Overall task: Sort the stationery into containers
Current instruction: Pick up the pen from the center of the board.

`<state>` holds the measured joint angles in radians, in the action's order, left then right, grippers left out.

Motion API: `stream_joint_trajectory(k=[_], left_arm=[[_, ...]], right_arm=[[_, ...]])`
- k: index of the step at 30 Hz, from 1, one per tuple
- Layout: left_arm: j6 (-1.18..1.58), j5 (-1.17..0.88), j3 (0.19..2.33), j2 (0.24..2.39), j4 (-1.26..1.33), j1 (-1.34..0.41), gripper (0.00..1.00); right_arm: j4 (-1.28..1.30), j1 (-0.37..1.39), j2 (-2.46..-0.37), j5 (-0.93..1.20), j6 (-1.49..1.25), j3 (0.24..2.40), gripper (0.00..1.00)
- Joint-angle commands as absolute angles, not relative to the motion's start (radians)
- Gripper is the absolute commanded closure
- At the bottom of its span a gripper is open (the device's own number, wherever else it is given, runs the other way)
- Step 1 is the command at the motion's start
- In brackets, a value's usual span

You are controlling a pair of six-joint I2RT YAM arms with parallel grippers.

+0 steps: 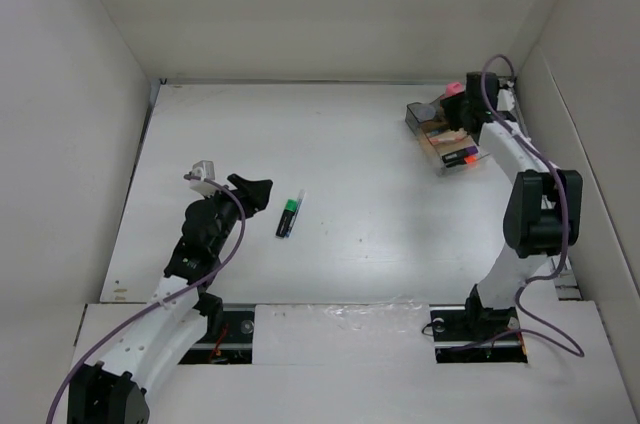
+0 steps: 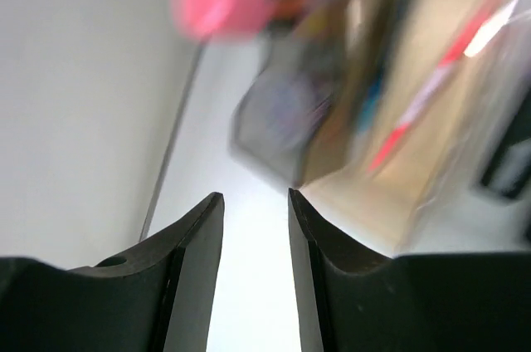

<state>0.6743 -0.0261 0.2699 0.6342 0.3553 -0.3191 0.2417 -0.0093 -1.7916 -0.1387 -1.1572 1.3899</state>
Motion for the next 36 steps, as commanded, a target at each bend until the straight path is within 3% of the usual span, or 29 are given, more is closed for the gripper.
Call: stream_joint_trajectory(k=[1, 7, 14, 25, 36], left_arm=[[0.672, -0.038, 0.278, 0.618, 0.4, -0.322, 0.36], [0.672, -0.026, 0.278, 0.597, 0.383, -0.322, 0.36], [0.672, -0.017, 0.278, 0.568, 0.371, -0.322, 0.36], [0.672, -0.017, 0.287, 0.555, 0.353, -0.322, 0.36], [0.672, -0.017, 0.278, 0.555, 0.351, -0.322, 0.36]], right_arm=[[0.176, 0.158, -1.711, -0.16, -1.115, 1.359, 0.57], [0.155, 0.488, -1.764, -0.133, -1.045, 1.359, 0.62], [0.305, 0.782, -1.951, -0.296, -0.986, 1.514, 0.62], [0.455, 0.867, -2.143, -0.405, -0.977, 1.692, 0.58], [0.488, 0.885, -2.194, -0.431, -0.986, 1.706, 0.58]])
